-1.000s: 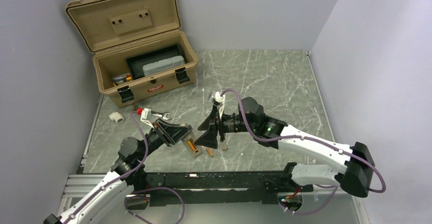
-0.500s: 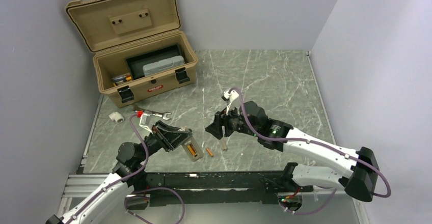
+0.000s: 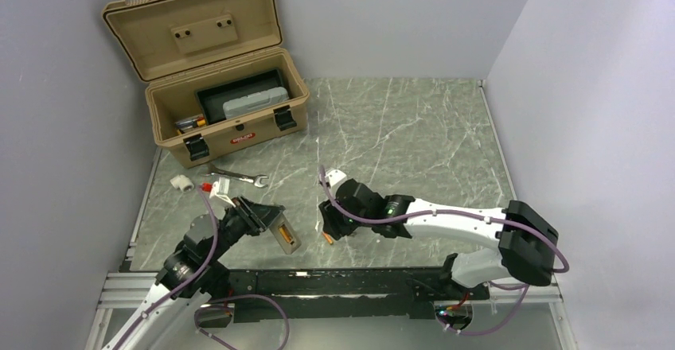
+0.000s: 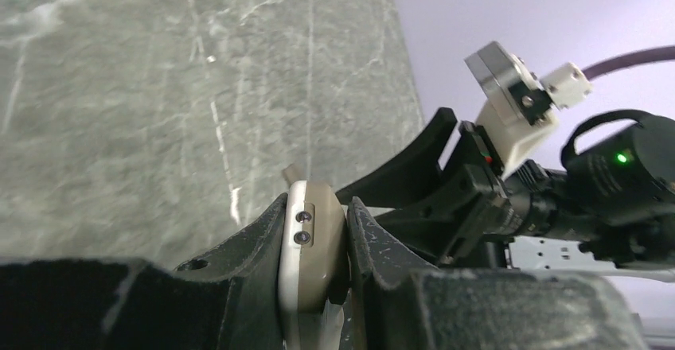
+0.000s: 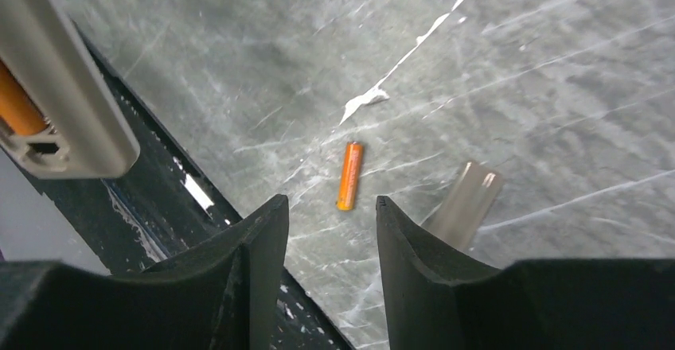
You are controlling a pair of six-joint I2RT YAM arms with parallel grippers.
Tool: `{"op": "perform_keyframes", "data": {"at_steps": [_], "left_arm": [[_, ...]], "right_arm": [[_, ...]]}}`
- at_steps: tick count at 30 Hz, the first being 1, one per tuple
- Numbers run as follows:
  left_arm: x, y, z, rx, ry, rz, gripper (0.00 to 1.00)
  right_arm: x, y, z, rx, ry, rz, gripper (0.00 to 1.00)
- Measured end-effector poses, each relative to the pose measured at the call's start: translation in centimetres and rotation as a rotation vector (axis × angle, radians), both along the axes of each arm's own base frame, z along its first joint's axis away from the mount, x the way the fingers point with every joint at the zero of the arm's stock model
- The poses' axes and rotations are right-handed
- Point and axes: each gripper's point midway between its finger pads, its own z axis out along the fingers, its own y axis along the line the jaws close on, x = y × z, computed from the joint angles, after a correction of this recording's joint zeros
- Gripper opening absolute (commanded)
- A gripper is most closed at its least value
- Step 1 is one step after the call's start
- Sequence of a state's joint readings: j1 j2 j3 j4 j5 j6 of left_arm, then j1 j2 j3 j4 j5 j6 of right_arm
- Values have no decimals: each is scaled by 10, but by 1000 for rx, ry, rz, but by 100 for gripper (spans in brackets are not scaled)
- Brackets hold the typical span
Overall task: Load the batteries into the remote control
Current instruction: Adjust the battery at the center of the board.
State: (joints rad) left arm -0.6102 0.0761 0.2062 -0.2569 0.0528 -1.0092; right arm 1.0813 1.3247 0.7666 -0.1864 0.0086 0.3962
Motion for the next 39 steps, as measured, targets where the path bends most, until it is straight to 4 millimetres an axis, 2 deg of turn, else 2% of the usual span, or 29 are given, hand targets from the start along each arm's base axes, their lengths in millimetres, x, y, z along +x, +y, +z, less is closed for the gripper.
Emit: {"op": "perform_keyframes", "data": {"at_steps": [4,11,21,29,32,36,39], "left_arm": [[-2,9,-18,32,45,40,0],[-3,18,-37,85,105,77,0],[-3,20,-39,100,109,83,0],[-3,21,-39,100,108,86,0],[-3,22,-42,109,117,91,0],[-3,24,-44,117,125,100,0],[-3,25,-46,121,131,101,0]], "right_arm": [[-12,4,-14,-33,28,16,42],[-13,7,-43,-119,91,-20,34],[-16,15,-59,-207,89,-10,26],[-22,13,-77,-318,72,10,26],[-22,17,-78,-337,61,18,25],[-22,21,-78,-356,47,25,16],[-21,21,-78,-359,41,23,4]]}}
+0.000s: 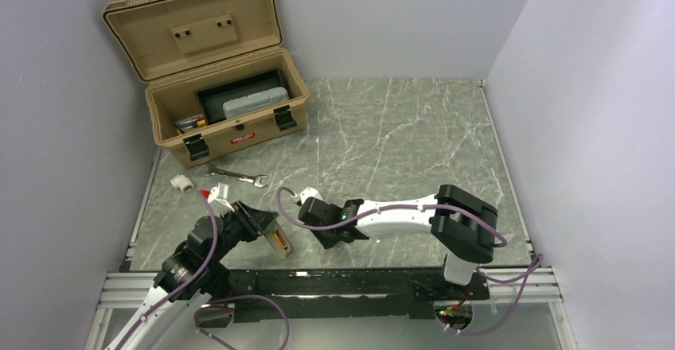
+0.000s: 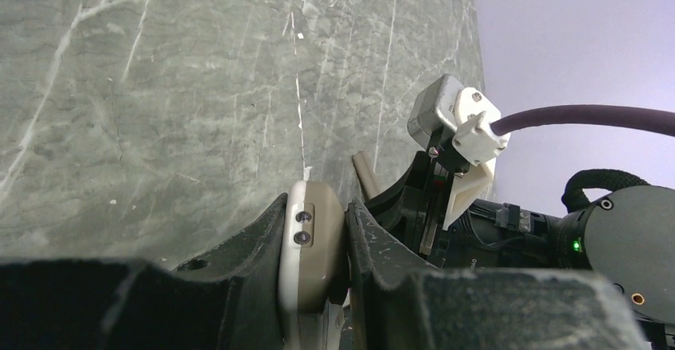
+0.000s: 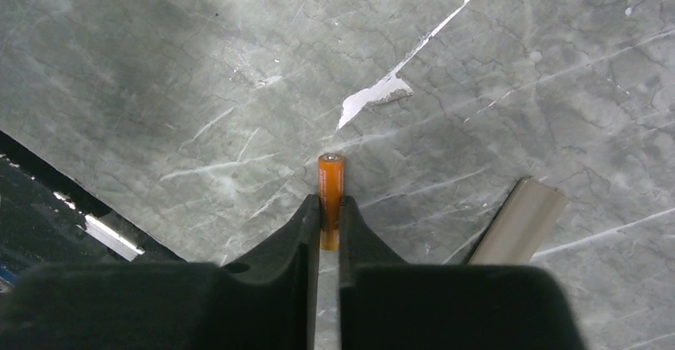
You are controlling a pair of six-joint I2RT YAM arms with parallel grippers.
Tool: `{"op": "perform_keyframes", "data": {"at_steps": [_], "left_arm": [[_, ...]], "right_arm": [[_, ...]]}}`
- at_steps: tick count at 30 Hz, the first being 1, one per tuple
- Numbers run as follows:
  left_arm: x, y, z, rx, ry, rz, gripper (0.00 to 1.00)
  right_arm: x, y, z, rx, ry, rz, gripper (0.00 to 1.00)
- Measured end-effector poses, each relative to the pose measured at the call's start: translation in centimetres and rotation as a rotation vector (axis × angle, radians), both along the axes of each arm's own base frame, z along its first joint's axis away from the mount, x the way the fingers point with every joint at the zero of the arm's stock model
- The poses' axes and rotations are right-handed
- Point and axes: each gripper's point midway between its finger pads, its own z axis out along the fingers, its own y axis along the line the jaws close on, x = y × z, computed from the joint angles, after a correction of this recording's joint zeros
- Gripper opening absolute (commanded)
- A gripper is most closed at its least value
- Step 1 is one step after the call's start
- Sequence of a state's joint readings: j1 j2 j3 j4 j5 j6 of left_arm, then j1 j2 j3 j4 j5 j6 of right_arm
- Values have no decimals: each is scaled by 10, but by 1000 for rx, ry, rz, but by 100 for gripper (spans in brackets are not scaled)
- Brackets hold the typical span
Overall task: Load the batteries into the remote control
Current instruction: Adjust the battery at the center of the board.
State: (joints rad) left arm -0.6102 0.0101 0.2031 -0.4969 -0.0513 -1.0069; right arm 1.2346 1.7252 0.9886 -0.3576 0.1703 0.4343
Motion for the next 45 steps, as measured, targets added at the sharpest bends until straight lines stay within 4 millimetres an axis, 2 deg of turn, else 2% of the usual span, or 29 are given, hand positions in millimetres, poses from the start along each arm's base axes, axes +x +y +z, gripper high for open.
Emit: {"op": "perform_keyframes", "data": {"at_steps": [1,6,9,13,17,24,31,37,45], "left_arm": [[0,0,-1,2,2,0,0],[0,0,-1,2,2,1,0],[0,0,0,2,2,1,0],[0,0,2,-1,-3,1,0],[0,0,5,-5,-8,1,0],[0,0,9,-11,-17,-1,0],[2,-4,16,-27,-34,-9,0],[2,-7,23,-41,-55,-27,0],[2,-9,29,-45,-83,-44,0]], "right_arm": [[0,0,0,0,0,1,0],[0,-1,2,6,-3,-2,0],[0,-4,13,34,-11,-9,0],[5,-3,48,147,-50,-23,0],[9,-2,92,363,-102,-45,0],[5,-10,137,684,-80,-71,0],[-21,-2,203,1056,-80,76,0],[-40,-13,215,1221,-74,174,0],[-69,-15,253,1377,-87,396,0]]}}
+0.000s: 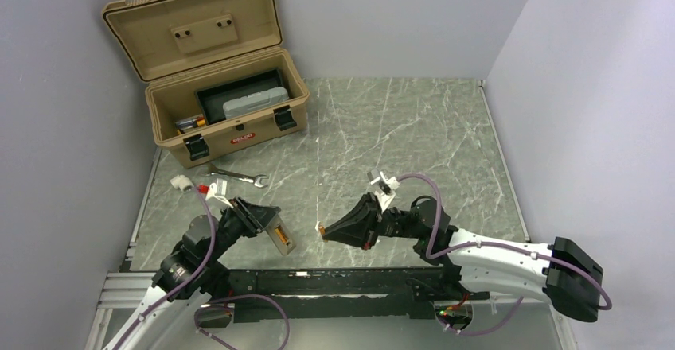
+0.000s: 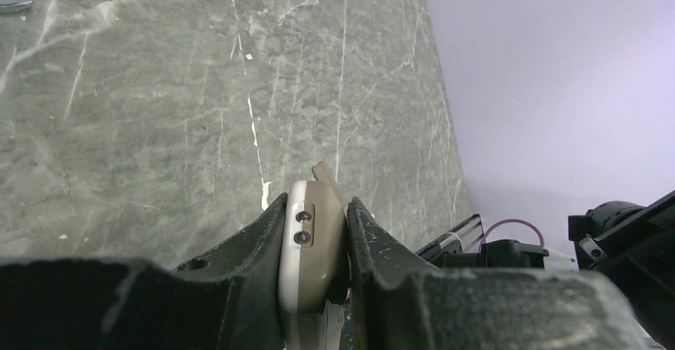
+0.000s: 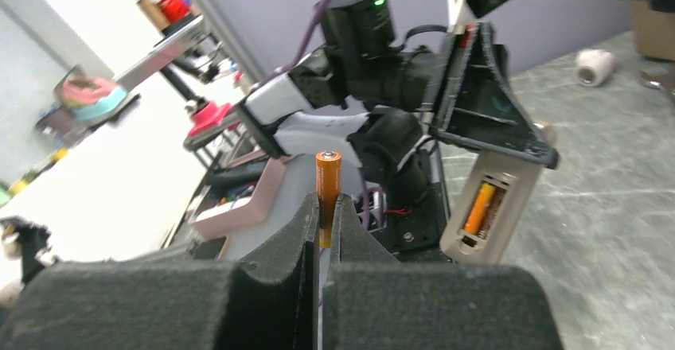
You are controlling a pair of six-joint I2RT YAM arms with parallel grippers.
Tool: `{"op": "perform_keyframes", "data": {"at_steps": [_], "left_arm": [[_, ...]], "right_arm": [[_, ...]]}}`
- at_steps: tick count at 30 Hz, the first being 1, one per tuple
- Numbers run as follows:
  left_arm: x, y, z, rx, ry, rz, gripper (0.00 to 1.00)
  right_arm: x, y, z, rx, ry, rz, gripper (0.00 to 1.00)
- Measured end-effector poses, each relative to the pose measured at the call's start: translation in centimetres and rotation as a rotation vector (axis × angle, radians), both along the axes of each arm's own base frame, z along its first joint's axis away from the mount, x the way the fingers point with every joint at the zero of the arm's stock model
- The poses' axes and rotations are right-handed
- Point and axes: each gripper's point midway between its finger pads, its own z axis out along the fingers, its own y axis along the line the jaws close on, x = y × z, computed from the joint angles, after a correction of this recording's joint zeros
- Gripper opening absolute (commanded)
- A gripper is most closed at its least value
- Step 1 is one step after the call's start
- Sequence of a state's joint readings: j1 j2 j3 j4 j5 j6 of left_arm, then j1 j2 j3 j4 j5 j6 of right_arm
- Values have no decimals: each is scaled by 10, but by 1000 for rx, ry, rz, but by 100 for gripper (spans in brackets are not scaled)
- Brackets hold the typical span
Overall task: Load the batteries into the remote control
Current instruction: Adjust the battery at the center of the board, then pick up the battery from the center of the board.
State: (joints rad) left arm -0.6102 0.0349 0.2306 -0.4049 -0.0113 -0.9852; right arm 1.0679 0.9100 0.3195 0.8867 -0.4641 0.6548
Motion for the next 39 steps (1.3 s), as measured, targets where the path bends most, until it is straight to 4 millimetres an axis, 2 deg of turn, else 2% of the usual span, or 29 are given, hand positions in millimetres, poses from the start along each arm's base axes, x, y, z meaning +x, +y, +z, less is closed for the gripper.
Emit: {"op": "perform_keyframes", "data": {"at_steps": [8,13,20,24,27,30,33,34,35,37,39], "left_arm": [[-2,0,4,-12,-18,-8,0],[-2,-2,8,-20,-28,-19,0],[-3,-8,18,-43,-57,-46,0],[-3,-9,21,-47,-66,-53,0],[-3,-8,20,-43,-62,-48,0],[-3,-5,19,-36,-55,-37,0],[-3,-4,16,-30,-45,-32,0],[-3,-4,16,-31,-43,-31,0],[-3,-4,16,-30,-43,-29,0],[-2,-4,16,-30,-42,-28,0],[-2,-4,15,-27,-39,-26,0]], "right_arm": [[-30,1,4,-11,-137,192,0],[-37,2,17,-21,-232,245,0],[-43,-1,13,-56,-284,289,0],[-43,0,9,-83,-288,292,0],[-21,6,-1,-158,-222,170,0],[31,17,-31,-339,-82,-94,0],[80,25,-82,-594,33,-297,0],[89,27,-101,-672,59,-329,0],[96,26,-126,-765,88,-354,0],[97,16,-175,-938,133,-378,0],[85,1,-212,-1092,156,-375,0]]}}
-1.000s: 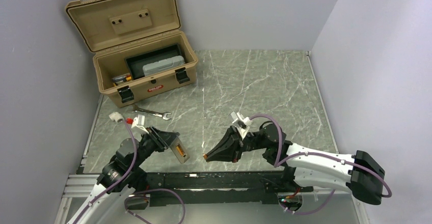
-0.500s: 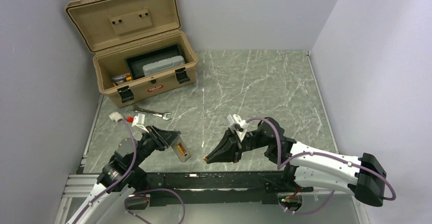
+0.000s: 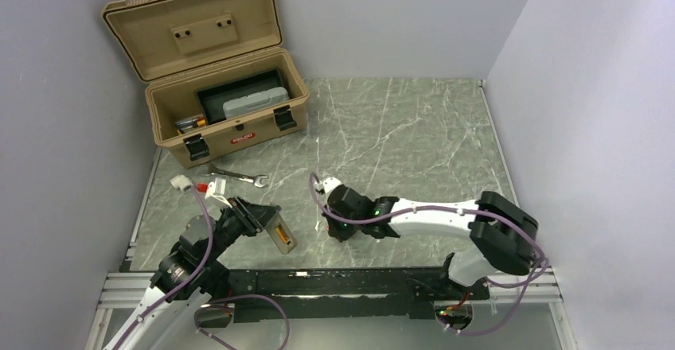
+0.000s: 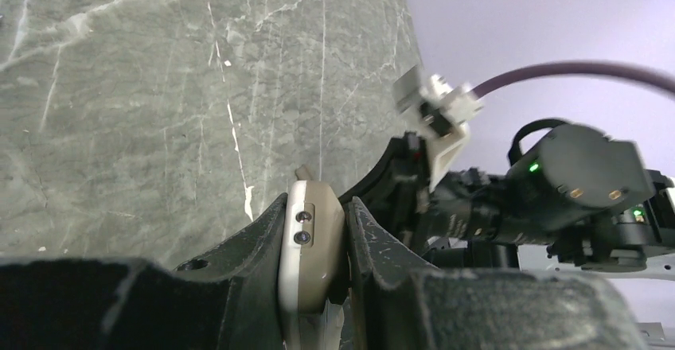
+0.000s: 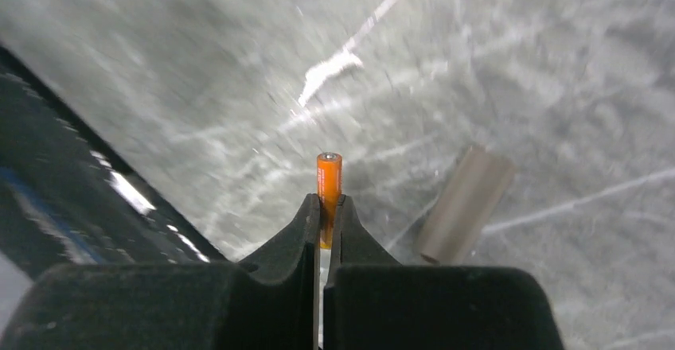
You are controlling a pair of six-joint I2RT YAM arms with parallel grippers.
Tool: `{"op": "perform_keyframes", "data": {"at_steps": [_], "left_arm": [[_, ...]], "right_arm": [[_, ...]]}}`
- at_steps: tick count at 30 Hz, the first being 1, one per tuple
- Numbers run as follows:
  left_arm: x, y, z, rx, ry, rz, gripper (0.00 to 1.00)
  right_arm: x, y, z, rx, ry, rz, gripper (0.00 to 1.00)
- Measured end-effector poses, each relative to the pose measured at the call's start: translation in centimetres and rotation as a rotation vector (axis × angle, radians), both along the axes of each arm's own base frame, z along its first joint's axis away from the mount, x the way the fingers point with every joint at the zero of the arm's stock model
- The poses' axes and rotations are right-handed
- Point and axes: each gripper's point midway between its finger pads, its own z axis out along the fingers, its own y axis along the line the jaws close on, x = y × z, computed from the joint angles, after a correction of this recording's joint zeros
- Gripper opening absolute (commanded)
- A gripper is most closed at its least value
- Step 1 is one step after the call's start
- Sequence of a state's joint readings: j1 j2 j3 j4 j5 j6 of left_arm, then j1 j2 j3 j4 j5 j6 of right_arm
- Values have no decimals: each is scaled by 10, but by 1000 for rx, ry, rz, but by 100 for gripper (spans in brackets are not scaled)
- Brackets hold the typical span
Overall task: Load the batteries into the remote control
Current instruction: Pick up the battery from the center of the board.
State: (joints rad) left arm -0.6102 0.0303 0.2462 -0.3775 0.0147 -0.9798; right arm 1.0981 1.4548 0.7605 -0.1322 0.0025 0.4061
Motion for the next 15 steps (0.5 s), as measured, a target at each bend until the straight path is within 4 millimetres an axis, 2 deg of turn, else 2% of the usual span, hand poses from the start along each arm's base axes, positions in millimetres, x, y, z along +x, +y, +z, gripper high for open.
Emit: {"op": "perform_keyframes", "data": {"at_steps": [2,4,6,10,15], "left_arm": [[0,1,-2,7,4,3,0],[0,1,-2,8,5,4,0],[0,1,-2,8,4,4,0],[0,1,-2,8,5,4,0],[0,1,-1,6,1,4,0]], "right_arm": [[-8,-12,-21,-108,19,-6,0],[-11,-17,-30,-168,12,-10,1],[-10,-17,-37,-205,-3,-20,9],[-5,-15,-40,-223,-16,-45,28],[-4,-11,-40,-227,-32,-50,38]]}}
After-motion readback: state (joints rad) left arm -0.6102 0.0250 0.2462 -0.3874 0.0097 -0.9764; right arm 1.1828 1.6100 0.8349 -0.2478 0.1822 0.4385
